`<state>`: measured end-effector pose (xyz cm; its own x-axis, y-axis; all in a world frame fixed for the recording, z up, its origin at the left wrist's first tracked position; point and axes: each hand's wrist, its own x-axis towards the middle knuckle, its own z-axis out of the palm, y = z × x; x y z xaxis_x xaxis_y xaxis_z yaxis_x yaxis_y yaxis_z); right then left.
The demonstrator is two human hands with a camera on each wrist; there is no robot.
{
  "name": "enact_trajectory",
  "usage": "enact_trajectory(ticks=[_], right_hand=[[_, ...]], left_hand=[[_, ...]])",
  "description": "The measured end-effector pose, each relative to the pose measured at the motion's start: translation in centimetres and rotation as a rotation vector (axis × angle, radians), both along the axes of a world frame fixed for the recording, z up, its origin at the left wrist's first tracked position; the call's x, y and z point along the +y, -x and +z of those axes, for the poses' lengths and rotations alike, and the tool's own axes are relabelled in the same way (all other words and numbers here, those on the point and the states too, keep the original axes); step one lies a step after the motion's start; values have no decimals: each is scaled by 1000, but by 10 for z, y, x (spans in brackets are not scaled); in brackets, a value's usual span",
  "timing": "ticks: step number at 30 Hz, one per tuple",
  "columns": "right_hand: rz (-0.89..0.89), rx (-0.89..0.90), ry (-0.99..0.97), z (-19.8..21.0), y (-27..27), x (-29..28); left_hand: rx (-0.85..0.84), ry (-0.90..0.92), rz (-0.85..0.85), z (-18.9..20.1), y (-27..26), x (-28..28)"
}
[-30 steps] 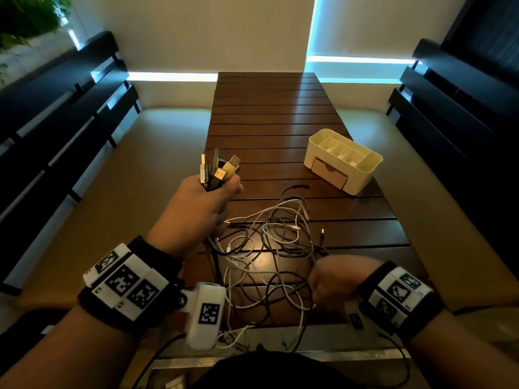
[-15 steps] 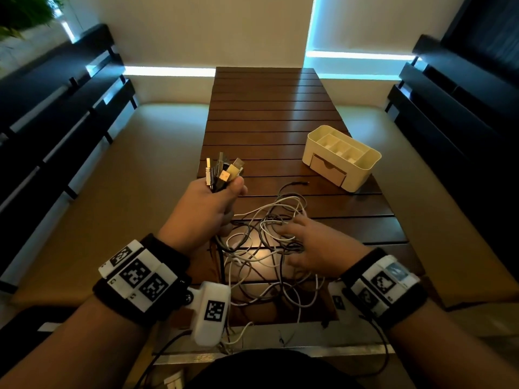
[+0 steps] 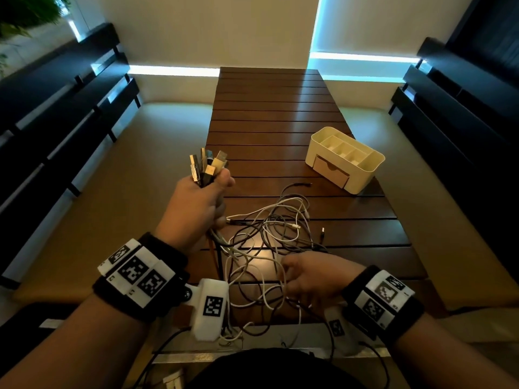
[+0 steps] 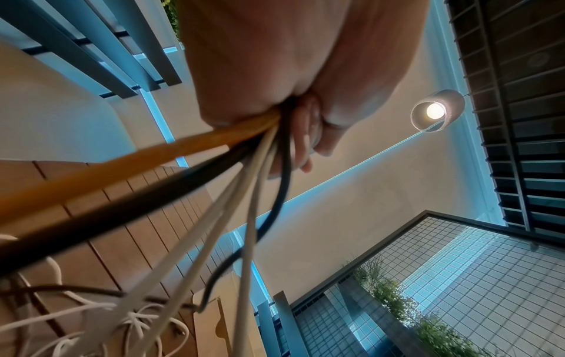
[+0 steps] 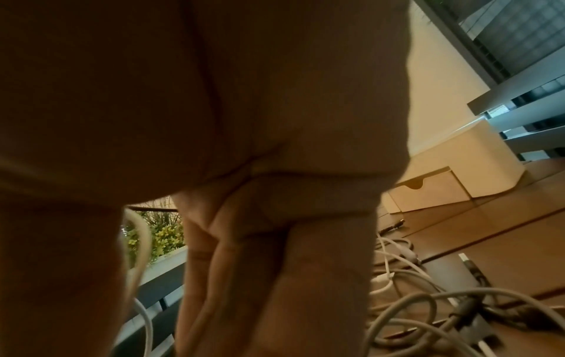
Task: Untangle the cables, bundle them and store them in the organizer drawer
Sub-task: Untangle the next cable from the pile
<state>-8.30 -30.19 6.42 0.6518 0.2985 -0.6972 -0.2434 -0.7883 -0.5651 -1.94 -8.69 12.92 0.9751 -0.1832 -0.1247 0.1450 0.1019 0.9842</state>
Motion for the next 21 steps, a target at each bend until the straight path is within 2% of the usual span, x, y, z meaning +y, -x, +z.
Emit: enact_trajectory(ticks=[2,5,8,13,15,17,19,21], right_hand=[[62,16,7,-4,0,-1],[206,35,138,-13,6,-6],[149,139,190,-30,15,-15],[221,208,292,-39,17,-21],[205,88,336,-28,10,-22],[118,-173,323,-14,3,-23],[-75,-426,96,1,-3,-21],[-132,-586,-172,14,-6,-15]], left_hand=[[-7,2,-1,1,0,-2],[-15,29,27,6,1,-2],[-25,66,28,14,0,0],[-16,29,13,13,1,-1],[7,19,9,10,3,-3],[20,18,-2,9,5,-6],[14,16,-26,10,7,-10],[2,24,-50,11,9,-14]])
